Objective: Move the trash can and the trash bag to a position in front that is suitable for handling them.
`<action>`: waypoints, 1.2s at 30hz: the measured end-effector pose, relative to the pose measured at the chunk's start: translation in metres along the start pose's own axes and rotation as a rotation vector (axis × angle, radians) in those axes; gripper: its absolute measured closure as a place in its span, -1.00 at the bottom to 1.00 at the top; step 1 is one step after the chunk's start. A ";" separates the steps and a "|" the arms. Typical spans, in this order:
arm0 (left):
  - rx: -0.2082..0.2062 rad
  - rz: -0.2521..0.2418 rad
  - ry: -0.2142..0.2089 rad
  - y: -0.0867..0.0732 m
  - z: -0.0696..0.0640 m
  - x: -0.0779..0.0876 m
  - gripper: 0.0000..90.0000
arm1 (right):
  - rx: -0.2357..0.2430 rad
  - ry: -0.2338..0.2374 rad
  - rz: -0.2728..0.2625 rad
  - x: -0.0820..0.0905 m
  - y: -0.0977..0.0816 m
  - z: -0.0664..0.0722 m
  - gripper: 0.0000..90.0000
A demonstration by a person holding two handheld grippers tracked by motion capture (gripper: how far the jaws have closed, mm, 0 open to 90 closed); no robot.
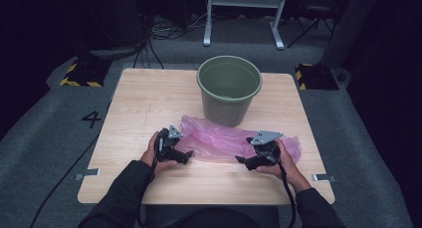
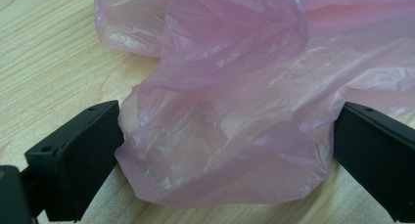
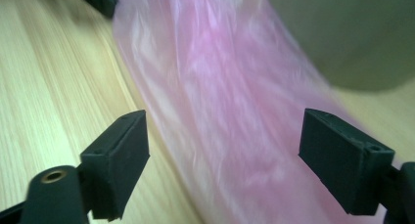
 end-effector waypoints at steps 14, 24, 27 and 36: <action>-0.001 -0.001 -0.006 -0.001 0.000 0.001 -0.98 | -0.072 -0.072 0.070 -0.019 -0.031 -0.027 -0.52; -0.014 -0.002 -0.011 0.000 0.000 0.000 -0.98 | -0.096 -0.065 0.040 -0.027 -0.023 -0.029 -0.53; -0.012 -0.003 -0.012 0.000 0.000 0.000 -0.98 | -0.096 -0.067 0.050 -0.033 -0.022 -0.030 -0.54; -0.018 0.015 -0.013 -0.003 0.002 0.004 -0.97 | -0.131 -0.043 0.033 -0.028 -0.024 -0.040 -0.02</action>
Point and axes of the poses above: each handheld gripper's, and its own axes: x roughly backward along the jaws, y roughly out of its top, z roughly to its left, the point moved 9 cm from there along -x, roughly forward along the jaws, and after that the axes turned 9 degrees about -x, right-handed, at the moved point
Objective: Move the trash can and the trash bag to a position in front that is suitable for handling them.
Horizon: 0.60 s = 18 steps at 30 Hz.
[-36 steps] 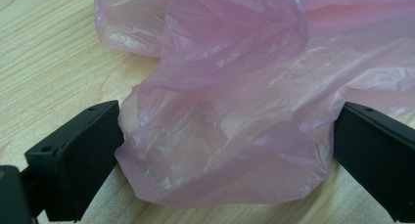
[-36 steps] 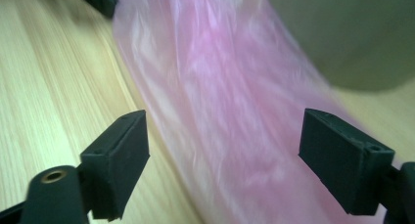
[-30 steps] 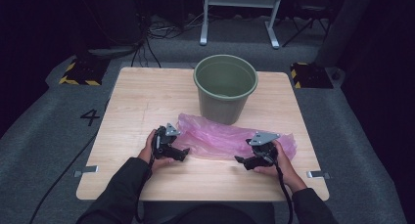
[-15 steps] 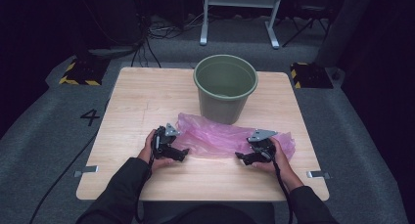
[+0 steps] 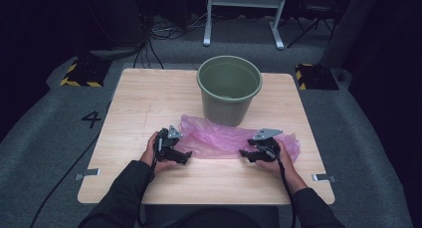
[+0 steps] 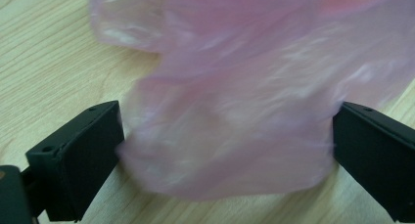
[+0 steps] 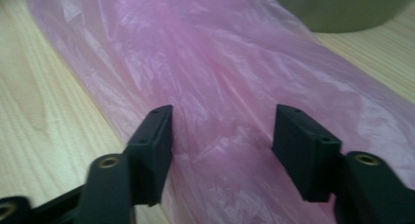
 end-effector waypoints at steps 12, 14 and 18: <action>0.018 -0.007 0.009 -0.024 0.020 0.020 -0.89 | -0.028 -0.017 -0.046 0.006 -0.004 -0.012 0.14; 0.011 -0.008 0.001 -0.028 0.021 0.022 -0.89 | -0.030 -0.020 -0.038 0.006 -0.003 -0.013 0.20; 0.016 -0.021 0.009 -0.033 0.022 0.026 -0.89 | -0.041 -0.028 -0.043 0.005 -0.001 -0.015 0.45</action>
Point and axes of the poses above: each handheld gripper's, and its own axes: x roughly backward along the jaws, y roughly out of its top, z roughly to its left, the point moved 9 cm from there along -x, roughly forward along the jaws, and after that the axes turned 9 degrees about -x, right-handed, at the moved point
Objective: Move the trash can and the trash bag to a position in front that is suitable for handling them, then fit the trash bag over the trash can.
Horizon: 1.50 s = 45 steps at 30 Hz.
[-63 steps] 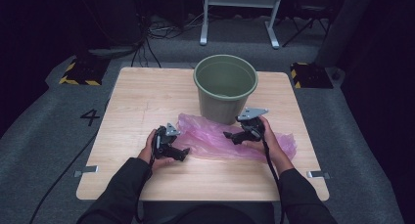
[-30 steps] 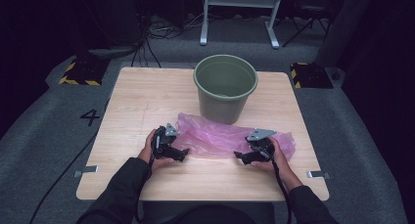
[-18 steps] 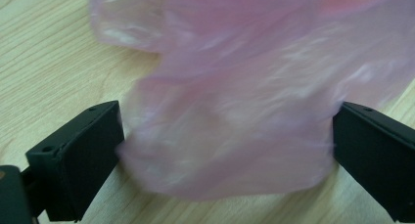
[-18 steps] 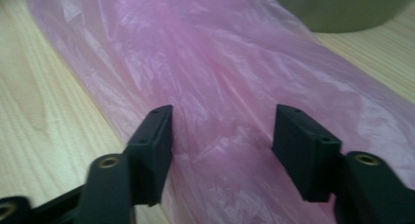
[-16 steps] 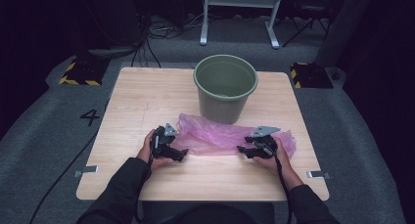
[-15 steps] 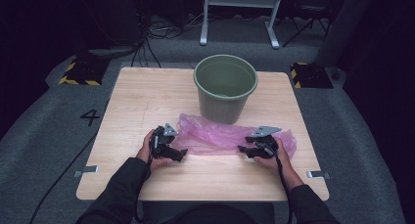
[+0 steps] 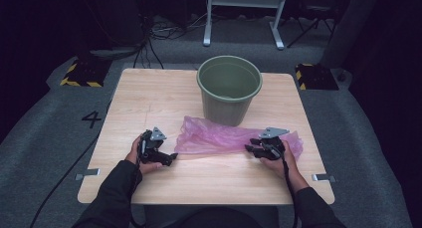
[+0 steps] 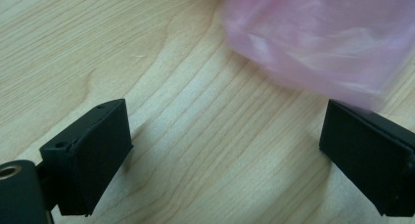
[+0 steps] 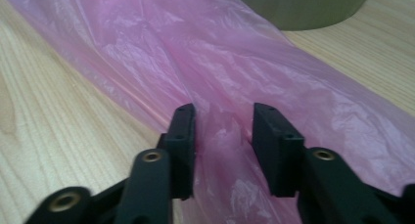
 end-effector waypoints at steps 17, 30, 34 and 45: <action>0.004 -0.007 -0.006 -0.017 0.004 0.014 -0.90 | -0.021 -0.029 -0.052 0.008 0.004 -0.011 0.98; -0.003 -0.004 -0.004 -0.016 0.006 0.013 -0.90 | 0.034 -0.020 -0.229 0.048 0.024 -0.001 1.00; 0.001 -0.005 -0.006 -0.016 0.005 0.013 -0.90 | 0.046 -0.007 -0.257 0.055 0.028 0.001 1.00; -0.007 -0.006 -0.003 -0.015 0.006 0.013 -0.90 | 0.052 0.019 -0.331 0.072 0.040 0.006 1.00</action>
Point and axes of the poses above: each handheld gripper's, and its own axes: x roughly backward along the jaws, y roughly out of its top, z roughly to its left, the point moved 9 cm from there along -x, roughly forward along the jaws, and after that the axes turned 9 degrees about -x, right-handed, at the moved point
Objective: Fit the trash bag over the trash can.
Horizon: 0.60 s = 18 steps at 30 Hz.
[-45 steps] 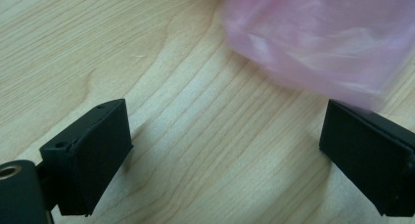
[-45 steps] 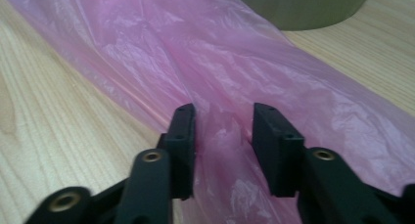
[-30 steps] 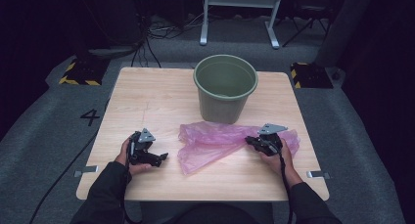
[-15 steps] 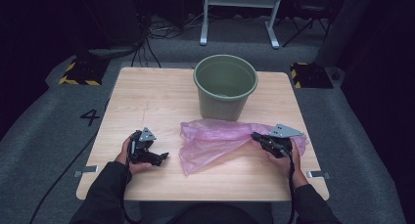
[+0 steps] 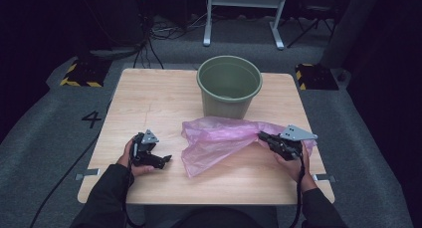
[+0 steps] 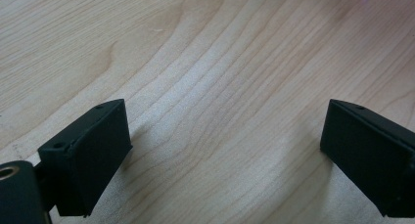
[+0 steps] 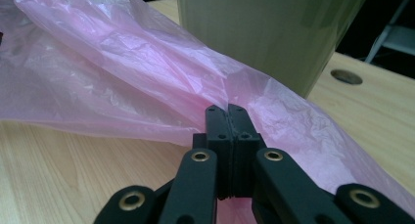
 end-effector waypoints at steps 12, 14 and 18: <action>-0.001 0.001 -0.002 0.001 0.000 -0.001 -0.90 | 0.024 0.005 -0.085 0.016 0.019 0.004 1.00; 0.000 0.001 -0.002 0.001 0.000 -0.001 -0.90 | 0.016 0.003 -0.100 0.020 0.022 0.004 1.00; -0.003 0.001 0.001 0.002 0.001 -0.002 -0.90 | 0.021 -0.006 -0.130 0.029 0.029 0.004 1.00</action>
Point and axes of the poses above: each handheld gripper's, and its own axes: x roughly backward along the jaws, y roughly out of its top, z roughly to its left, the point moved 9 cm from there along -x, roughly forward along the jaws, and after that the axes turned 9 degrees about -x, right-handed, at the moved point
